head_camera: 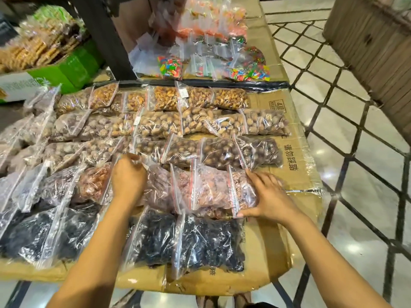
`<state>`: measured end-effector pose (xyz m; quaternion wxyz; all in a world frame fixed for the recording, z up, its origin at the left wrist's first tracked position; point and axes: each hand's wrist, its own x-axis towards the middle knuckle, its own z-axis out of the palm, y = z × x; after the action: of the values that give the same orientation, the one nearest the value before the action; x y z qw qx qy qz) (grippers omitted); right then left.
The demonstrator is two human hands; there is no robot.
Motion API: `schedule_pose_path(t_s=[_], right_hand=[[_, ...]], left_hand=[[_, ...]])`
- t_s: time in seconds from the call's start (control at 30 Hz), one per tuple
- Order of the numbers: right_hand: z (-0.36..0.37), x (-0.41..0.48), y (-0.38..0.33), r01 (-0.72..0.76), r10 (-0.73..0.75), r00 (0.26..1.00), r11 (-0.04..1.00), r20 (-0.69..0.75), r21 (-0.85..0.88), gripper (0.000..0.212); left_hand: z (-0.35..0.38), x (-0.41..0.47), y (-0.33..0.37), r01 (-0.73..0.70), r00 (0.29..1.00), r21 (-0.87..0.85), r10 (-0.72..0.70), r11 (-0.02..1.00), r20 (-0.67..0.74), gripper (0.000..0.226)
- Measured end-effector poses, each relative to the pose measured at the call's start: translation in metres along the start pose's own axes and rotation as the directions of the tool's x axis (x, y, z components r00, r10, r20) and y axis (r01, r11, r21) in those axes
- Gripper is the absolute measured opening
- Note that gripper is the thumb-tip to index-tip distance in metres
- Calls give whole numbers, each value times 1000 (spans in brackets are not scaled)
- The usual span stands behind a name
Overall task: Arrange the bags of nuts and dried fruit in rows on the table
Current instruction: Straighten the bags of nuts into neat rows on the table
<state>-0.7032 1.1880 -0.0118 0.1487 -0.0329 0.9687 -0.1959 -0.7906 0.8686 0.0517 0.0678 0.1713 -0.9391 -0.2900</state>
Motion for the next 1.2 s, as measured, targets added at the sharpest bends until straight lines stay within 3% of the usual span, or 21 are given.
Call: schedule_pose_path(t_s=[0.1,0.2,0.3,0.43,0.53,0.63,0.73,0.83,0.9,1.0,1.1,1.2], right_hand=[[5,-5,20,39,-39,997,999,-63,-3,131],[14,-6,26,45,-37,990,997,-137,57,126],[18,-5,28,44,-29,988,994,-153,95,122],[16,2,33,100,-83,985,989,-152,113,125],[15,3,35,118,-99,984,985,-145,125,125],[18,2,36,124,-97,980,980,-173,154,123],[20,1,36,124,-87,973,978,-213,167,119],[20,1,35,113,-77,974,980,-214,163,119],[21,1,35,112,-75,973,980,-217,164,119],[23,2,36,108,-69,972,980,-223,166,120],[23,1,37,109,-72,972,981,-222,163,119],[22,-1,35,106,-66,971,980,-228,166,118]], left_hand=[[0,-20,11,-121,989,115,130,986,-71,46],[11,-55,27,-274,956,26,269,961,113,40],[28,-66,27,-118,946,-29,121,993,300,19],[30,-53,25,92,982,-201,-55,975,183,25],[22,-43,26,14,996,-196,5,980,94,22],[21,-46,27,-33,997,-72,37,997,61,26],[28,-67,38,-231,973,70,231,971,-3,34],[45,-86,48,-330,934,107,308,938,178,36],[56,-88,50,-305,921,146,252,941,295,30],[59,-86,51,-177,956,-18,176,984,234,26],[48,-75,55,-118,987,-139,131,983,87,23],[36,-64,59,-91,975,-80,105,993,193,17]])
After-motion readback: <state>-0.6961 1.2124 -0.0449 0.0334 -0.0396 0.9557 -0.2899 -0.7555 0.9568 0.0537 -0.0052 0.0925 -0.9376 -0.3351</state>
